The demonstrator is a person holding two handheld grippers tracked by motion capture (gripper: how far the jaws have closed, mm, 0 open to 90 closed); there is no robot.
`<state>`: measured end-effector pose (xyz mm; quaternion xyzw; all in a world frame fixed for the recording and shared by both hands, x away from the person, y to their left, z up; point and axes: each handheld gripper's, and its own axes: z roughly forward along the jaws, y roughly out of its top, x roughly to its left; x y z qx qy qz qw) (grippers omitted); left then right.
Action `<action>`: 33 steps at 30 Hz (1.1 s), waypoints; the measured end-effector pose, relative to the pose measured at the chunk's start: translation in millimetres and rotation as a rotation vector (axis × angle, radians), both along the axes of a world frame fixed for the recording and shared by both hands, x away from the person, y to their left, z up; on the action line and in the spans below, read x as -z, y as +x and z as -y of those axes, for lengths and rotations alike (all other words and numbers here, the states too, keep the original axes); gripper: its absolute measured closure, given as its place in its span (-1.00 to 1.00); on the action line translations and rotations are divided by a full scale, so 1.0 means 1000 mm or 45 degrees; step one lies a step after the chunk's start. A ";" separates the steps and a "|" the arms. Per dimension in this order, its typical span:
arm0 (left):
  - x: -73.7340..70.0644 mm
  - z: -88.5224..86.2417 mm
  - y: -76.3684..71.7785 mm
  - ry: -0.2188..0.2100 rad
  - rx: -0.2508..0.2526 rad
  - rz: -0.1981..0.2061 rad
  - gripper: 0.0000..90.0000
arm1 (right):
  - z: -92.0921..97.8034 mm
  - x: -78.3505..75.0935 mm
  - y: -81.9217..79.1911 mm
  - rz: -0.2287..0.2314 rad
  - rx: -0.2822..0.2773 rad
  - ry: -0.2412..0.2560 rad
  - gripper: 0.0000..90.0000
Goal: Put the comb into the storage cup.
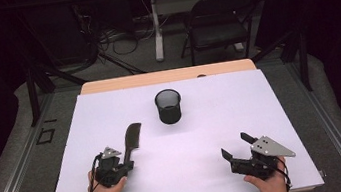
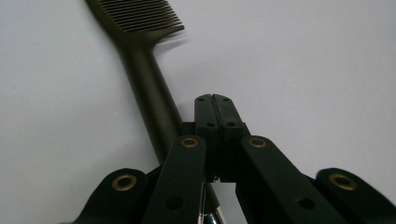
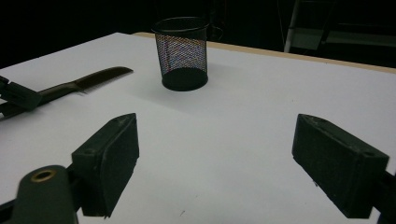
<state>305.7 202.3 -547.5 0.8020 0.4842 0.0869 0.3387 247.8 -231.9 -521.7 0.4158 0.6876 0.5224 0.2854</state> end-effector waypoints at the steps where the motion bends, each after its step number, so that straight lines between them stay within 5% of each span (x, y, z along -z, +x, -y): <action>1: 0.000 -0.002 0.000 0.001 -0.004 0.002 1.00 | 0.000 0.000 0.000 -0.003 0.001 -0.001 -0.67; 33: -0.002 -0.012 -0.001 -0.009 -0.036 0.024 1.00 | 0.000 0.000 0.000 -0.009 -0.005 -0.002 -0.67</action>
